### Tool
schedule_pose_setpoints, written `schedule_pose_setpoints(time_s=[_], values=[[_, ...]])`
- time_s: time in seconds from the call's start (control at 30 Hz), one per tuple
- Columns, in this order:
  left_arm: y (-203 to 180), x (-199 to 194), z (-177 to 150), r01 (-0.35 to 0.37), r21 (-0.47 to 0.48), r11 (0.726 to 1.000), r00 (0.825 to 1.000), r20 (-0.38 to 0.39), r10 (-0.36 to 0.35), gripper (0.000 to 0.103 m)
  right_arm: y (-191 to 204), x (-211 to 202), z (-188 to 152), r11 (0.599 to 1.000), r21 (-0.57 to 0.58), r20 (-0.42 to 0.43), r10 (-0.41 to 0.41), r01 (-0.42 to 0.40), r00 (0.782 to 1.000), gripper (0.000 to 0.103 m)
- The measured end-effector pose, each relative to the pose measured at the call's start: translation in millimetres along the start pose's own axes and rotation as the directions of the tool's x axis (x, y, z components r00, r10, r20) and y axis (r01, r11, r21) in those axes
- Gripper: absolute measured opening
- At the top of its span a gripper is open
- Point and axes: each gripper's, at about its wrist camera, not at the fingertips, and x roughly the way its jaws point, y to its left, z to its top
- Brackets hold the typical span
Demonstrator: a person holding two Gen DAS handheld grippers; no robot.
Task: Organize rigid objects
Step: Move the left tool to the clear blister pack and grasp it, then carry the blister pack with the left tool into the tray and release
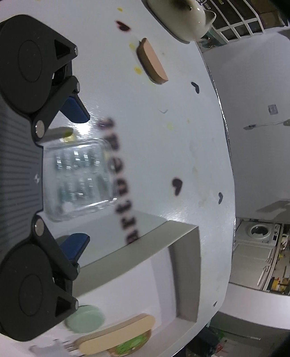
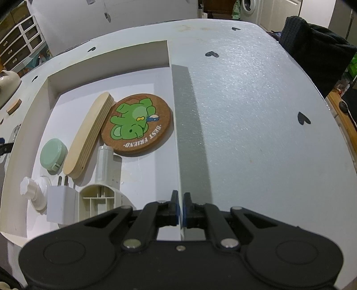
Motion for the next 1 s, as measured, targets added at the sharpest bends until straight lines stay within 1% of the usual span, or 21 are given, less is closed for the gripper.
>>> schedule_pose_setpoints(time_s=[0.07, 0.2, 0.27, 0.33, 0.37, 0.53, 0.7, 0.8, 1.0], values=[[0, 6, 4, -0.021, -0.003, 1.0, 1.0, 0.0, 0.021, 0.103, 0, 0, 0, 1.0, 0.002, 0.0, 0.0, 0.0, 1.0, 0.005], [1, 14, 5, -0.056, 0.031, 0.998, 0.998, -0.017, 0.057, 0.102, 0, 0, 1, 1.0, 0.007, 0.0, 0.0, 0.0, 1.0, 0.005], [4, 13, 3, -0.052, 0.032, 0.998, 0.999, -0.002, 0.052, 0.096, 0, 1, 1, 1.0, 0.008, 0.0, 0.0, 0.0, 1.0, 0.005], [11, 10, 2, -0.017, 0.0, 1.0, 1.0, 0.012, 0.017, 0.081, 0, 1, 1, 1.0, 0.008, -0.001, 0.0, 0.0, 1.0, 0.005], [13, 10, 1, -0.007, -0.017, 1.0, 1.0, 0.014, 0.008, 0.079, 0, 1, 1, 1.0, 0.007, -0.001, 0.0, 0.0, 1.0, 0.005], [16, 7, 0, -0.019, -0.044, 0.999, 1.0, -0.007, 0.019, 0.078, 0, 1, 1, 1.0, 0.005, -0.003, 0.001, -0.001, 1.0, 0.005], [19, 3, -2, -0.026, -0.078, 0.997, 1.0, -0.006, 0.026, 0.078, 1, 1, 1, 1.0, 0.005, -0.002, 0.001, -0.001, 1.0, 0.005], [18, -10, 2, -0.015, -0.096, 0.995, 1.0, 0.021, 0.017, 0.078, 0, 1, 1, 1.0, 0.004, -0.002, 0.003, -0.003, 1.0, 0.005], [3, -44, 27, 0.027, -0.088, 0.996, 0.995, 0.099, -0.018, 0.078, -1, 0, 0, 1.0, 0.001, 0.004, 0.013, -0.013, 1.0, 0.005]])
